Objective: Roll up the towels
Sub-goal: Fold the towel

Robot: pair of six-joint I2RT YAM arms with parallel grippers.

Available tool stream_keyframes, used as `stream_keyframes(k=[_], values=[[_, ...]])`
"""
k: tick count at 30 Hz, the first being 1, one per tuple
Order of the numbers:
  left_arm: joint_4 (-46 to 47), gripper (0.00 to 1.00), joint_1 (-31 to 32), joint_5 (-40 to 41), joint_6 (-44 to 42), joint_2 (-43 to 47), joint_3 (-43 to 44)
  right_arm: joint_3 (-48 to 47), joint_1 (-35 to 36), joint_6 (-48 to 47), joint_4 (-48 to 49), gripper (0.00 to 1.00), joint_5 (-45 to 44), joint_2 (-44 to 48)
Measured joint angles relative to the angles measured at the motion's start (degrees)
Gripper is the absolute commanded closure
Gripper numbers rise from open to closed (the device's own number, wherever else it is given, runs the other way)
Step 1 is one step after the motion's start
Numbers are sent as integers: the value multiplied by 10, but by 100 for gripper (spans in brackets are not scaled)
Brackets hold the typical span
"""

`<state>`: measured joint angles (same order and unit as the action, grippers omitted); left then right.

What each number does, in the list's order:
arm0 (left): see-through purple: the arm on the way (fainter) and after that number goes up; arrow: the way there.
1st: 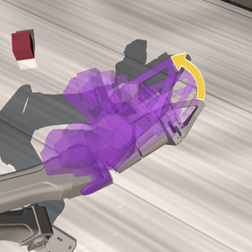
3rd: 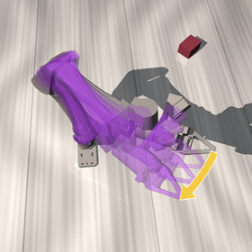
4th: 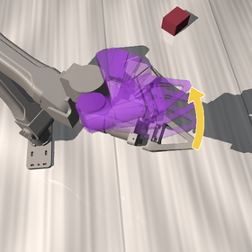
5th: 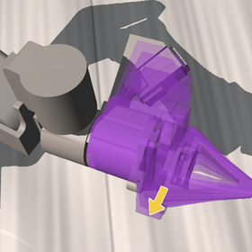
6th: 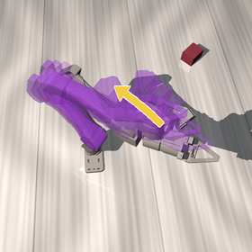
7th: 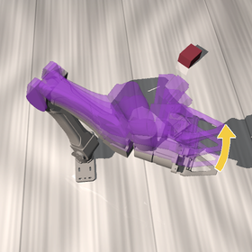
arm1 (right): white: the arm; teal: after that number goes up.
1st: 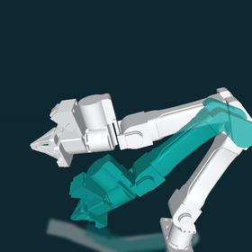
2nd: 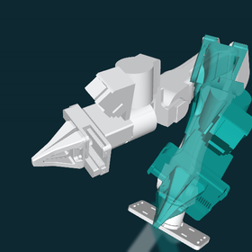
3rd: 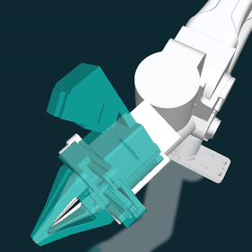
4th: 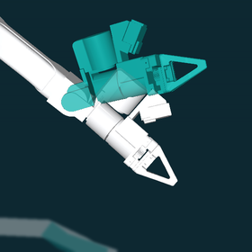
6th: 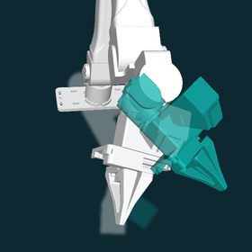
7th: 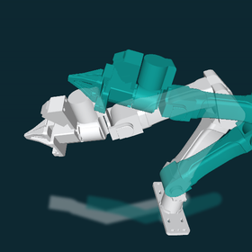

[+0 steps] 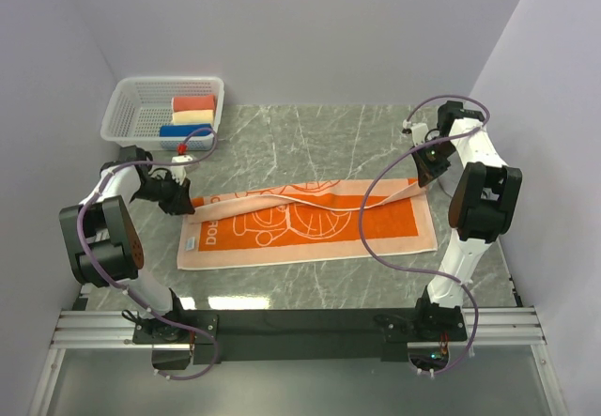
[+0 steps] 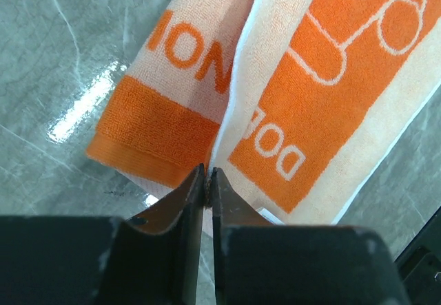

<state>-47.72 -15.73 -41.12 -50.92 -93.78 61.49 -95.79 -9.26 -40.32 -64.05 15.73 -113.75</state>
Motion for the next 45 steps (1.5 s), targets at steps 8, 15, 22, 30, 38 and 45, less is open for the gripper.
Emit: stream_keyframes(k=[8,15,22,30,38,45], values=[[-15,99,0,12,-9,-16,5,-8,0,0,-3,100,0,0],[-59,99,-20,24,-20,-48,111,-51,-3,2,-20,100,6,0],[-119,99,-40,8,-66,-41,208,-100,-21,-2,-40,100,26,0],[-188,99,-44,33,-151,32,109,-25,-38,-34,-50,100,30,26],[-157,99,-46,75,-174,85,-61,103,-39,-49,-20,100,16,47],[-72,99,-46,115,-139,74,-129,130,-38,-47,7,100,8,45]])
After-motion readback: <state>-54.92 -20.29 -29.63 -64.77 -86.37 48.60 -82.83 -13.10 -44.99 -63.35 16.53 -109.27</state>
